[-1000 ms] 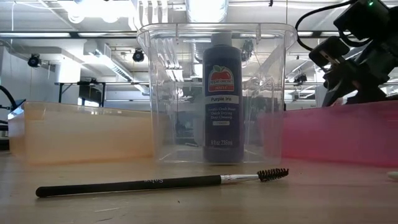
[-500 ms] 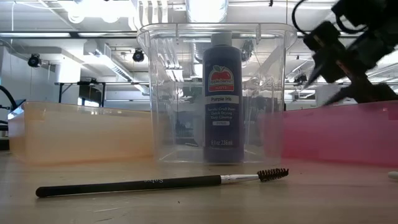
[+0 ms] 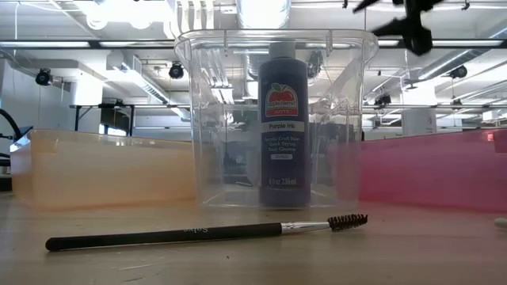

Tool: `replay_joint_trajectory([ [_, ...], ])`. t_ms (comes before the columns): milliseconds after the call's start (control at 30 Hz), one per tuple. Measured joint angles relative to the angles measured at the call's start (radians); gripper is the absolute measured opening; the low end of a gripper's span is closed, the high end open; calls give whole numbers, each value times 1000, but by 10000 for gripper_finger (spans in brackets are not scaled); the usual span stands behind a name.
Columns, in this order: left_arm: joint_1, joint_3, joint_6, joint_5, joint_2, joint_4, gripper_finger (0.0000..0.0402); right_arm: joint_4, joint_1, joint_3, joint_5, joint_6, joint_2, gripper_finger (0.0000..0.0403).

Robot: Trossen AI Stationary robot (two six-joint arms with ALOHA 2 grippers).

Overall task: Pick & Place Paint Supplies
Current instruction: Put the right scissors into the pink bin

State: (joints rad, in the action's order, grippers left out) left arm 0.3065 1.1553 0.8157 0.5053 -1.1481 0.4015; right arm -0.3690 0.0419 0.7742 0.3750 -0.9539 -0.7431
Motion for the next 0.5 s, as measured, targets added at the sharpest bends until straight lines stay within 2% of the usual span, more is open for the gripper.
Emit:
replay_joint_trajectory([
  [200, 0, 0, -2, 15, 0, 0, 316, -142, -1, 214, 82, 209, -44, 217],
  [367, 0, 0, -4, 27, 0, 0, 316, -360, -43, 447, 196, 272, -131, 217],
  [500, 0, 0, -4, 45, 0, 0, 316, -577, -150, 625, 230, 240, -221, 217],
])
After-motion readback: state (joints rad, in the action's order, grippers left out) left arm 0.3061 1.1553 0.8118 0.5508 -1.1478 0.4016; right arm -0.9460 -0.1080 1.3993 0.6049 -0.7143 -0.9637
